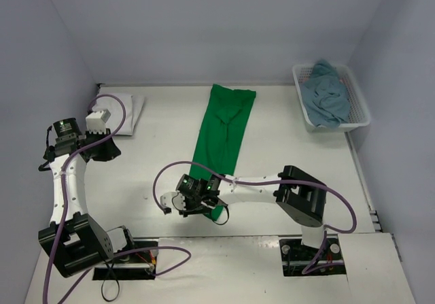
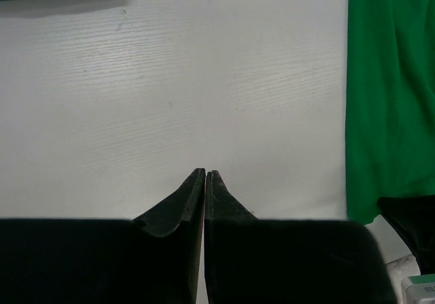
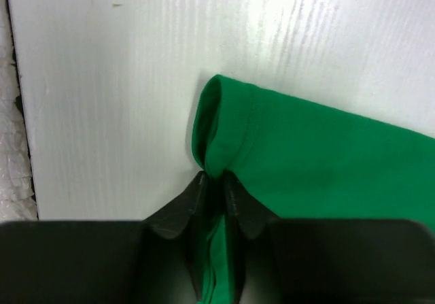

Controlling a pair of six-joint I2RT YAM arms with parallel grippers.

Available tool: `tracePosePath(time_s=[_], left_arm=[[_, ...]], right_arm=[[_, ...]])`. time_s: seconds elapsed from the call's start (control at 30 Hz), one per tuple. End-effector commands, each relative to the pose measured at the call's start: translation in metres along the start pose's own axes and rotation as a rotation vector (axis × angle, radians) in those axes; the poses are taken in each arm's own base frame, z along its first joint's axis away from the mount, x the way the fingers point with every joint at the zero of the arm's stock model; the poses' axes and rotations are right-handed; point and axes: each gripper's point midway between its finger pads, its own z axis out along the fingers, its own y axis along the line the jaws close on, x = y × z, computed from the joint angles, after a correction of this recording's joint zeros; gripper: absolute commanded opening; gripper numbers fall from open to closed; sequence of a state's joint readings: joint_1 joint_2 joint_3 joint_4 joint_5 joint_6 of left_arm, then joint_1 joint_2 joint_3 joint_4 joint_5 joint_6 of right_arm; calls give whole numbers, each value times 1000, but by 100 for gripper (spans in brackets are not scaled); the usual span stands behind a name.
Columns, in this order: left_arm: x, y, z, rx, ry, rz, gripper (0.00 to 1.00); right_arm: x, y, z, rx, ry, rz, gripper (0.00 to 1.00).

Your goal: Fold and stack the t-shirts

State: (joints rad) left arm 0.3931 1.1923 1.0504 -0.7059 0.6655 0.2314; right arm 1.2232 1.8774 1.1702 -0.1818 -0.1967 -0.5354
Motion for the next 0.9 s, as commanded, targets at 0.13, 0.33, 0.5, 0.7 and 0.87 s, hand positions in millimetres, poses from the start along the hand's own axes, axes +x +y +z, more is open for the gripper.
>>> tracePosePath(time_s=[0.13,0.33,0.5,0.7,0.87], left_arm=[[-13,1,-3,3,-45,40,0],[-11,4,0,-6,-33,33,0],[-10,6,0,-13,-28,32,0],[-9,7,-1,-17,-25,29,0],[-8,8,0,-17,-22,26,0]], right_arm=[[17,12,-17,-38,27,-5,0],[0,14,-62,-11,-70,-46,0],[-15,7,-106,52,-137,-75,0],[-21,-12,-133,111,-174,-96,0],[-5,-61,-142,155,-184,-71,0]])
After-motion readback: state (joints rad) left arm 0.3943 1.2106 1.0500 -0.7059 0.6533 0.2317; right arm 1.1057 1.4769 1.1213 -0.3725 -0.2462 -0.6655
